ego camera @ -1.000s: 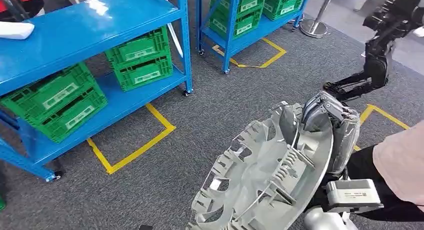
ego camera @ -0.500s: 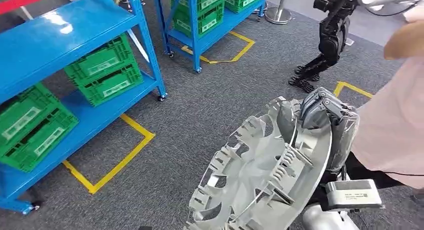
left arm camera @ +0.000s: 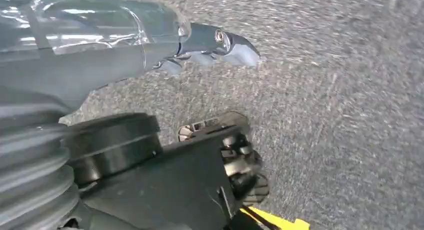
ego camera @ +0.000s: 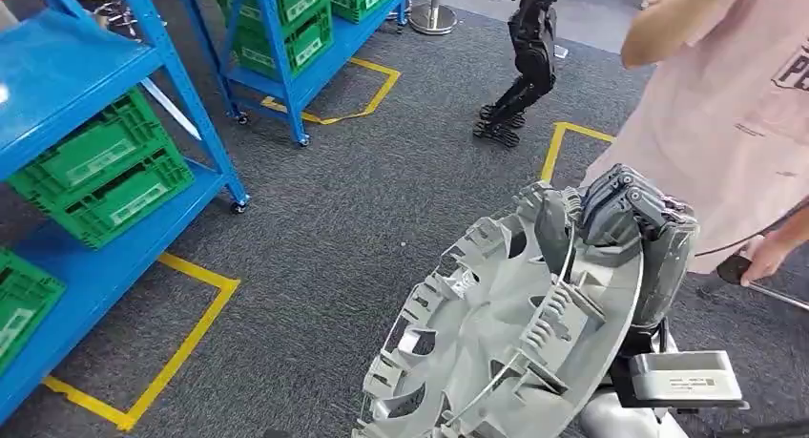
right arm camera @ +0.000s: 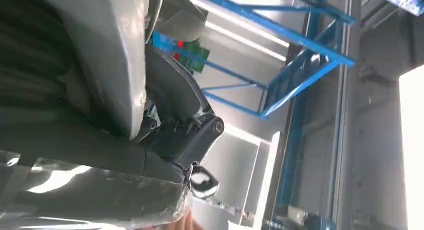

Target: Take the parts from the cabinet and place them on the table.

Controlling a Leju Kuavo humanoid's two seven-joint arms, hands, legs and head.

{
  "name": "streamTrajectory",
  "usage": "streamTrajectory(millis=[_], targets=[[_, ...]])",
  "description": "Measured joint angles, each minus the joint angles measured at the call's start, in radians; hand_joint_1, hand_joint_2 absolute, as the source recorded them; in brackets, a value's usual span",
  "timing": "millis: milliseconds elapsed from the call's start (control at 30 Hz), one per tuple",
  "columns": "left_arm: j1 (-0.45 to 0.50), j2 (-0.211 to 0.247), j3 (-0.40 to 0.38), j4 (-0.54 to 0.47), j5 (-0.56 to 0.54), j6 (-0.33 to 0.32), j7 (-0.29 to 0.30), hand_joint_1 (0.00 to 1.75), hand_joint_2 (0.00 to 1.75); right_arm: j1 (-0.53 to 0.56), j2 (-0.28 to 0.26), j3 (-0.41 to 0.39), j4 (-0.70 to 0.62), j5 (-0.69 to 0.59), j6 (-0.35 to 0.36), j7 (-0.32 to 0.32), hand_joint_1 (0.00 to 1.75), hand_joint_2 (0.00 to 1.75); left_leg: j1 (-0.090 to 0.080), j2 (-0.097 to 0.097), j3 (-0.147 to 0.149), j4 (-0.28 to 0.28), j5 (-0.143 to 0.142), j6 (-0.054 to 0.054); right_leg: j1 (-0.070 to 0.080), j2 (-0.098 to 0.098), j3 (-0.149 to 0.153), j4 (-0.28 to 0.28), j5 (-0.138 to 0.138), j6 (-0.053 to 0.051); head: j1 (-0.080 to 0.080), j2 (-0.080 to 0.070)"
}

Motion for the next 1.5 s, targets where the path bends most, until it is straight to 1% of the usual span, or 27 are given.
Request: streamTrajectory(millis=[33,67,100,233,300,333,400,467,533,567,600,733,767,800,833,900,933,1000,1067,1100,1233,1267,1300,1333,1400,1433,1500], targets=[[-0.002,-0.001,0.0,0.0,0.0,0.0,0.0,0.0,1.75,0.0,0.0,0.0,0.0,0.0,0.0,0.0,1.75,1.75,0.0,0.009,0.005,0.0,-0.003,-0.002,0.001,-0.01,0.041,-0.079,0.041,-0.004,0.001,0.0],[-0.004,-0.002,0.0,0.0,0.0,0.0,0.0,0.0,1.75,-0.001,0.0,0.0,0.0,0.0,0.0,0.0,1.75,1.75,-0.001,0.018,0.011,-0.001,-0.007,-0.005,0.006,-0.046,0.088,-0.169,0.076,-0.012,0.005,0.0],[-0.006,-0.002,0.0,0.0,0.0,0.0,0.0,0.0,1.75,-0.004,0.0,0.001,0.0,0.0,0.0,0.0,1.75,1.75,-0.008,0.025,0.01,0.002,-0.012,-0.013,0.019,-0.072,0.106,-0.195,0.059,-0.014,0.007,0.0],[-0.009,-0.003,0.0,-0.001,0.0,-0.001,0.005,0.0,1.75,-0.005,0.0,0.002,0.0,0.001,0.001,0.0,1.75,1.75,-0.005,0.058,0.022,-0.004,-0.016,-0.029,0.022,-0.041,0.104,-0.21,0.06,-0.034,0.009,0.0],[-0.01,-0.004,0.0,-0.001,0.0,-0.002,0.005,0.0,1.75,-0.009,0.001,0.003,-0.004,0.002,0.002,0.0,1.75,1.75,0.003,-0.08,-0.002,0.046,-0.056,-0.037,0.014,-0.029,0.112,-0.22,0.066,-0.047,0.005,0.0],[-0.008,-0.004,0.0,-0.001,0.0,-0.002,0.006,0.0,1.75,-0.011,0.003,0.004,-0.004,0.003,0.002,0.0,1.75,1.75,0.001,-0.097,-0.04,0.119,-0.092,-0.037,0.014,-0.019,0.111,-0.22,0.066,-0.051,-0.004,0.0],[-0.002,-0.003,0.0,0.0,0.001,-0.002,0.007,0.0,1.75,-0.011,0.004,0.005,-0.004,0.003,0.002,0.0,1.75,1.75,0.0,-0.093,-0.123,0.268,-0.146,-0.039,0.017,0.007,0.111,-0.219,0.064,-0.055,-0.017,0.0],[-0.001,-0.001,0.0,0.0,0.002,-0.002,0.007,0.0,1.75,-0.012,0.005,0.006,-0.003,0.002,0.002,0.0,1.75,1.75,0.0,-0.085,-0.147,0.278,-0.108,-0.038,0.018,0.037,0.112,-0.216,0.063,-0.056,-0.02,0.0],[-0.002,-0.001,0.0,0.0,0.002,-0.002,0.007,0.0,1.75,-0.012,0.005,0.006,-0.003,0.002,0.002,0.0,1.75,1.75,0.001,-0.103,-0.094,0.143,-0.006,-0.034,0.016,0.068,0.117,-0.211,0.058,-0.051,-0.028,0.0],[-0.002,-0.001,0.0,0.0,0.002,-0.002,0.007,0.0,1.75,-0.012,0.005,0.006,-0.003,0.002,0.002,0.0,1.75,1.75,0.005,-0.159,-0.064,0.066,0.041,-0.032,0.013,0.079,0.116,-0.206,0.054,-0.048,-0.032,0.0],[0.0,-0.001,0.0,0.0,0.002,-0.002,0.008,0.0,1.75,-0.013,0.005,0.007,-0.003,0.002,0.002,0.0,1.75,1.75,0.017,-0.234,-0.055,0.044,0.03,-0.025,0.013,0.088,0.11,-0.2,0.05,-0.042,-0.034,0.0],[0.004,0.002,0.0,0.0,0.002,-0.003,0.01,0.0,1.75,-0.015,0.004,0.008,-0.003,0.002,0.002,0.001,1.75,1.75,0.006,-0.171,-0.034,0.011,0.027,-0.014,-0.002,0.157,0.096,-0.206,0.061,-0.014,-0.034,0.0],[0.003,0.001,0.0,0.0,0.002,-0.003,0.01,0.0,1.75,-0.015,0.004,0.008,-0.003,0.003,0.002,0.002,1.75,1.75,0.011,-0.149,-0.026,0.0,0.03,-0.008,-0.002,0.132,0.092,-0.201,0.052,-0.013,-0.033,0.0],[0.003,0.001,0.0,0.0,0.0,-0.003,0.01,0.0,1.75,-0.021,0.003,0.008,-0.003,0.003,0.002,0.002,1.75,1.75,0.009,-0.13,-0.018,-0.005,0.029,-0.006,0.006,0.07,0.081,-0.174,0.035,-0.008,-0.022,0.0],[0.003,0.0,0.0,0.0,0.0,-0.003,0.01,0.0,1.75,-0.024,0.003,0.009,-0.002,0.003,0.003,0.003,1.75,1.75,0.007,-0.106,-0.014,-0.006,0.025,0.0,0.005,0.033,0.046,-0.107,0.001,0.0,-0.016,0.0],[0.006,0.001,0.0,0.0,0.0,-0.004,0.011,0.0,1.75,-0.02,0.005,0.01,-0.002,0.003,0.004,0.004,1.75,1.75,0.003,-0.06,-0.009,-0.005,0.017,0.004,0.001,0.012,-0.033,0.04,-0.054,0.009,-0.013,0.0],[0.006,0.002,0.0,0.0,0.0,-0.004,0.011,0.0,1.75,-0.018,0.004,0.01,-0.001,0.002,0.004,0.005,1.75,1.75,0.003,-0.039,-0.007,-0.005,0.013,0.004,-0.001,0.008,-0.058,0.082,-0.059,0.012,-0.01,0.0],[0.003,0.001,0.0,0.0,0.0,-0.004,0.013,0.0,1.75,-0.017,0.004,0.01,0.002,0.0,0.004,0.006,1.75,1.75,0.002,-0.006,0.003,-0.005,0.004,0.0,-0.005,0.003,-0.035,0.028,-0.002,0.013,-0.008,0.0],[-0.001,-0.001,0.0,0.0,0.0,-0.004,0.016,0.0,1.75,-0.016,0.004,0.009,0.003,-0.001,0.004,0.008,1.75,1.75,0.002,0.015,0.018,-0.006,-0.007,-0.006,-0.004,-0.019,0.052,-0.138,0.085,0.006,-0.005,0.0],[-0.002,-0.002,0.0,0.0,0.0,-0.004,0.017,0.0,1.75,-0.016,0.003,0.009,0.003,-0.001,0.004,0.008,1.75,1.75,0.0,0.023,0.022,-0.007,-0.011,-0.011,0.004,-0.058,0.082,-0.192,0.084,0.0,-0.003,0.0],[-0.007,-0.004,0.0,0.0,0.001,-0.004,0.02,0.0,1.75,-0.013,0.003,0.009,0.003,-0.002,0.004,0.008,1.75,1.75,-0.001,0.047,0.034,-0.012,-0.02,-0.031,0.019,-0.042,0.086,-0.203,0.073,-0.028,-0.01,0.0],[-0.008,-0.005,0.0,-0.001,0.0,-0.004,0.02,0.0,1.75,-0.014,0.003,0.009,0.003,-0.002,0.004,0.008,1.75,1.75,0.0,0.047,0.034,-0.012,-0.028,-0.039,0.013,-0.032,0.098,-0.215,0.078,-0.035,-0.01,0.0],[-0.01,-0.005,0.0,-0.001,0.0,-0.004,0.019,0.0,1.75,-0.013,0.003,0.009,0.002,-0.001,0.004,0.008,1.75,1.75,0.007,-0.04,0.031,0.009,-0.044,-0.043,0.012,-0.027,0.101,-0.221,0.08,-0.038,-0.015,0.0],[-0.01,-0.007,0.0,-0.002,0.0,-0.004,0.016,0.0,1.75,-0.018,0.005,0.011,0.002,-0.002,0.005,0.008,1.75,1.75,0.007,-0.083,-0.003,0.072,-0.076,-0.041,0.011,-0.023,0.102,-0.221,0.079,-0.047,-0.019,0.0],[-0.006,-0.007,0.0,-0.001,0.0,-0.003,0.016,0.0,1.75,-0.017,0.008,0.011,0.003,-0.001,0.006,0.008,1.75,1.75,0.006,-0.091,-0.093,0.228,-0.137,-0.041,0.014,0.0,0.103,-0.22,0.076,-0.052,-0.035,0.0],[-0.002,-0.006,0.0,-0.001,0.0,-0.003,0.016,0.0,1.75,-0.017,0.008,0.011,0.004,-0.001,0.006,0.008,1.75,1.75,0.006,-0.089,-0.128,0.277,-0.143,-0.041,0.016,0.013,0.104,-0.219,0.074,-0.054,-0.036,0.0],[0.0,-0.005,0.0,0.0,0.0,-0.003,0.016,0.0,1.75,-0.017,0.008,0.011,0.004,-0.001,0.005,0.008,1.75,1.75,0.006,-0.087,-0.143,0.253,-0.082,-0.038,0.016,0.044,0.108,-0.213,0.068,-0.055,-0.037,0.0]])
